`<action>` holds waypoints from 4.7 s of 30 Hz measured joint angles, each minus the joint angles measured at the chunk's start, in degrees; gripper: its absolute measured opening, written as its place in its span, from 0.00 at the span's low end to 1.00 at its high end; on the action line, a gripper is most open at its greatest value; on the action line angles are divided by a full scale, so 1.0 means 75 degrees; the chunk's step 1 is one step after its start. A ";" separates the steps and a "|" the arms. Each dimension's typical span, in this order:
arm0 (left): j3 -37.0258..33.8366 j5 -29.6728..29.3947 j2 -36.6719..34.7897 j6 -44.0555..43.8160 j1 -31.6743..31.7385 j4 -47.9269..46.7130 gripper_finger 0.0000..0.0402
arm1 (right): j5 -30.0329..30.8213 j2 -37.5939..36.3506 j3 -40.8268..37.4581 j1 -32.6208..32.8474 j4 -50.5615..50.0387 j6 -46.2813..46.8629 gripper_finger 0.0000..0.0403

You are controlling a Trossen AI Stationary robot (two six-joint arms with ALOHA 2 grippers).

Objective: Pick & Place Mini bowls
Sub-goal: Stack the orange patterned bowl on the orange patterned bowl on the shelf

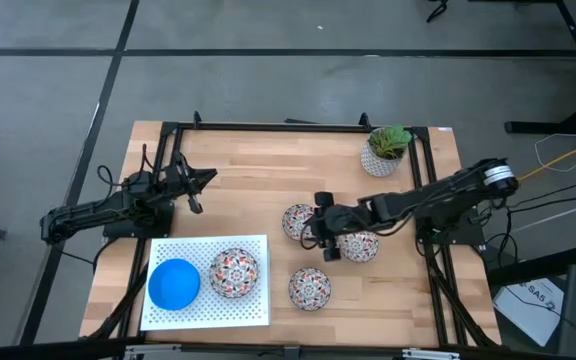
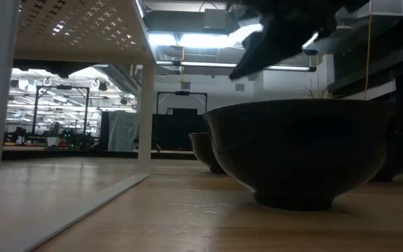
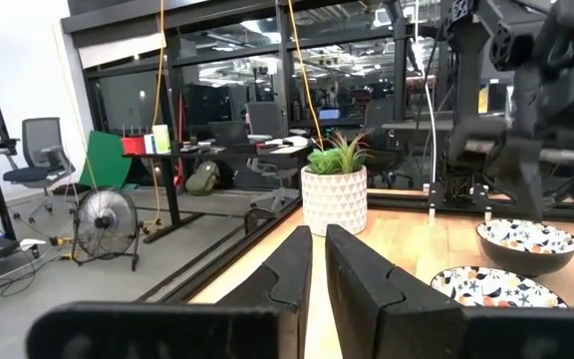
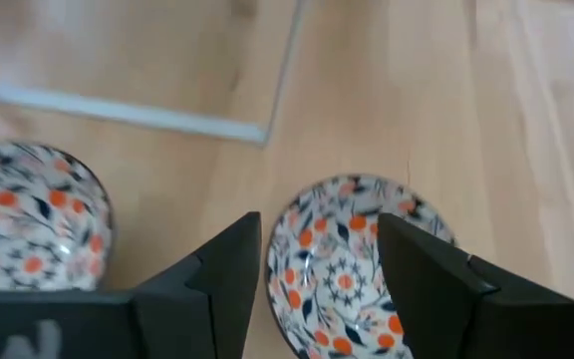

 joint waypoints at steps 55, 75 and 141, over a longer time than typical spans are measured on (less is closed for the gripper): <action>0.0000 -0.0003 0.0000 0.0003 0.0003 0.0003 0.08 | -0.0145 0.1636 0.0497 -0.0195 -0.0528 0.0039 0.03; 0.0000 -0.0003 0.0000 0.0003 0.0003 0.0003 0.08 | 0.1981 0.1650 0.3801 -0.0184 -0.4585 -0.0819 0.02; 0.0000 -0.0003 0.0000 0.0003 0.0000 0.0003 0.08 | -0.3036 0.2388 0.6277 0.0695 -0.2238 -0.6847 0.03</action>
